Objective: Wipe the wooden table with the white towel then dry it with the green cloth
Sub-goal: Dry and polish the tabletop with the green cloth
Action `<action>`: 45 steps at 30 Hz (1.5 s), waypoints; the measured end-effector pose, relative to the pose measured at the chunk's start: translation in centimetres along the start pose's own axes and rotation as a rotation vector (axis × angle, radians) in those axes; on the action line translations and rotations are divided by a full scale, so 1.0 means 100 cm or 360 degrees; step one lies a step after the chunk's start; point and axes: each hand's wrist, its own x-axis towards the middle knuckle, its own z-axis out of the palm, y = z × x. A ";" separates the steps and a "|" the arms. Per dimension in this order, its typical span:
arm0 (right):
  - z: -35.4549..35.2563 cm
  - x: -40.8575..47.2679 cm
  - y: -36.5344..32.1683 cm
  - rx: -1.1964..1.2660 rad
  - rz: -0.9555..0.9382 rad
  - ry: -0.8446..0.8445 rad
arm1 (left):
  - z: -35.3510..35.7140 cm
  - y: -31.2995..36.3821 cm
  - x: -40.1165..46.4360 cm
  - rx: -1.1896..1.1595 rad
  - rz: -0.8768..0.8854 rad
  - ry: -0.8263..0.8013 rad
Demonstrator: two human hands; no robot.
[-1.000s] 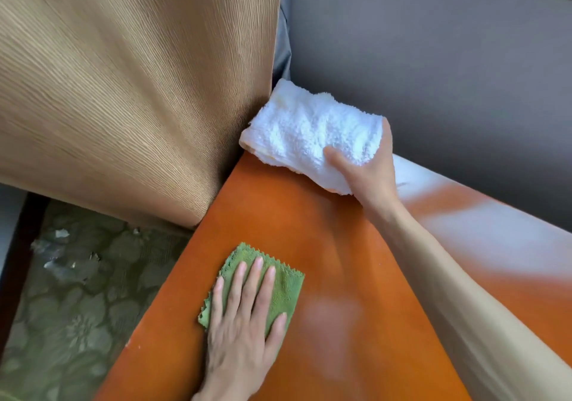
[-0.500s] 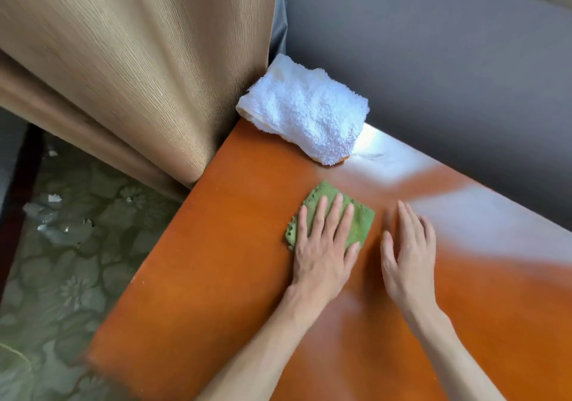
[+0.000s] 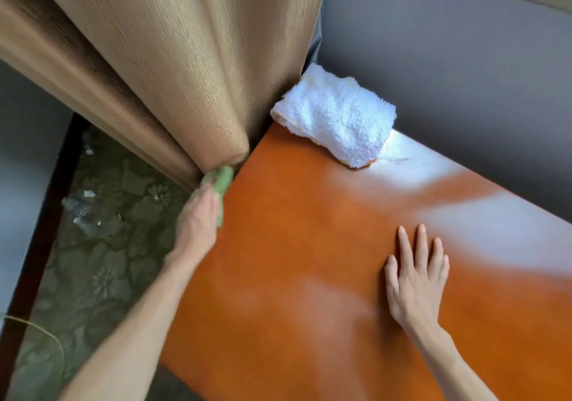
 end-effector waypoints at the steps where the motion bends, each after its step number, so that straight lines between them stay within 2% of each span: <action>1: 0.001 0.000 0.000 -0.0002 0.0007 0.0013 | -0.010 -0.007 0.006 -0.0140 -0.0139 0.0077; 3: 0.002 0.000 0.000 0.0003 0.0017 0.0039 | -0.024 -0.013 0.007 -0.0194 -0.0229 0.0258; 4: 0.003 0.000 -0.001 0.0008 0.0022 0.0053 | -0.029 -0.007 0.002 -0.0161 -0.0155 0.0347; 6: 0.005 -0.001 -0.002 0.0008 0.0038 0.0071 | -0.023 0.012 -0.017 -0.0002 0.0216 0.0395; 10: 0.004 0.000 -0.002 0.0018 0.0045 0.0080 | 0.037 0.032 -0.072 0.0477 0.1178 0.0285; 11: 0.003 0.000 -0.002 0.0024 0.0043 0.0079 | 0.059 0.030 -0.093 0.0630 0.1333 0.0171; 13: 0.003 -0.001 -0.002 0.0037 0.0049 0.0073 | 0.089 0.019 -0.131 0.0841 0.1434 -0.0112; 15: 0.002 -0.001 -0.002 0.0049 0.0042 0.0061 | 0.092 -0.006 -0.146 0.0892 0.1332 -0.0115; 19: -0.002 0.000 -0.002 0.0075 0.0052 0.0000 | 0.036 -0.063 -0.112 0.0893 0.0655 0.0069; 22: -0.006 0.002 -0.002 0.0063 0.0059 -0.0047 | -0.013 -0.085 -0.079 0.0415 -0.0122 0.0337; 24: -0.010 0.002 -0.006 0.0072 0.0088 -0.0095 | -0.029 -0.058 -0.059 0.0134 -0.0404 0.0535; 25: -0.011 0.002 -0.008 0.0069 0.0095 -0.0108 | -0.029 -0.037 -0.050 0.0066 -0.0350 0.0557; 27: -0.012 0.006 -0.011 0.0069 0.0133 -0.0117 | -0.014 0.014 -0.039 -0.0031 0.0051 0.0459; 29: -0.015 0.010 -0.017 0.0094 0.0193 -0.0134 | 0.017 0.056 -0.031 0.0091 0.0594 0.0289; 31: -0.014 0.015 -0.025 0.0090 0.0248 -0.0113 | 0.056 0.082 -0.017 0.0264 0.0871 0.0130; 33: -0.015 0.021 -0.033 0.0105 0.0301 -0.0096 | 0.089 0.106 -0.010 0.0427 0.0893 0.0038; 36: -0.017 0.033 -0.041 0.0094 0.0308 -0.0055 | 0.118 0.125 -0.006 0.0725 0.0804 0.0091; 42: -0.015 0.034 -0.044 0.0074 0.0262 -0.0084 | 0.122 0.120 -0.015 0.0707 0.0502 0.0240; 45: -0.020 0.034 -0.037 0.0086 0.0168 -0.0072 | 0.122 0.125 -0.012 0.0727 0.0532 0.0163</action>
